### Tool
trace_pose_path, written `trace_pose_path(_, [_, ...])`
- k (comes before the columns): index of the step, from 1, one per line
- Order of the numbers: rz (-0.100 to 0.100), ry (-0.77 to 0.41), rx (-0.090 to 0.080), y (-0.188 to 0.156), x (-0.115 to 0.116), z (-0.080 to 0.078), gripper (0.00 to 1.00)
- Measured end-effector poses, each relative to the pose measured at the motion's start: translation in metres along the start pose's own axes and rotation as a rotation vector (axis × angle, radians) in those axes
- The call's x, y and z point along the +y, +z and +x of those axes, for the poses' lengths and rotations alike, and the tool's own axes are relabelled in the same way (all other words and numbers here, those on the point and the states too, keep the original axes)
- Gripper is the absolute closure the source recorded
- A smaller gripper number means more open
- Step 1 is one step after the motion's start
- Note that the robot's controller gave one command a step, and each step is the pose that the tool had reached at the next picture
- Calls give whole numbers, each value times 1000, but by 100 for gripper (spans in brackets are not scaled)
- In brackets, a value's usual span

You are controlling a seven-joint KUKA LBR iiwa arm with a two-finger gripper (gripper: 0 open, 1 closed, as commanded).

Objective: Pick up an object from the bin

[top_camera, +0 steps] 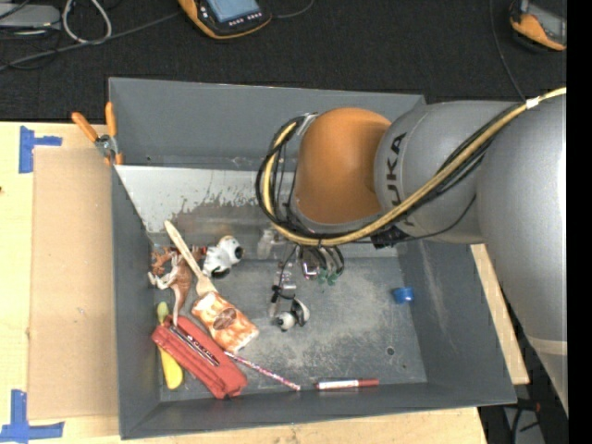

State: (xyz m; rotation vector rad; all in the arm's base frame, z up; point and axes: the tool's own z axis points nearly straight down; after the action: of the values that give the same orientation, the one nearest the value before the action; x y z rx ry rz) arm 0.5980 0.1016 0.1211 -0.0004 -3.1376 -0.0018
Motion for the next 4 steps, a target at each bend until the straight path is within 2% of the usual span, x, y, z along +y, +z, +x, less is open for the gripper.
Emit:
trace_pose_path(1, [-1, -129, 5, -20, -31, 18, 0])
trace_pose_path(2, [-1, -203, 7, 5, 9, 88, 0])
trace_pose_path(3, [1, -58, -6, 40, -43, 54, 0])
trace_pose_path(4, [-6, -207, 6, -5, 29, 117, 100])
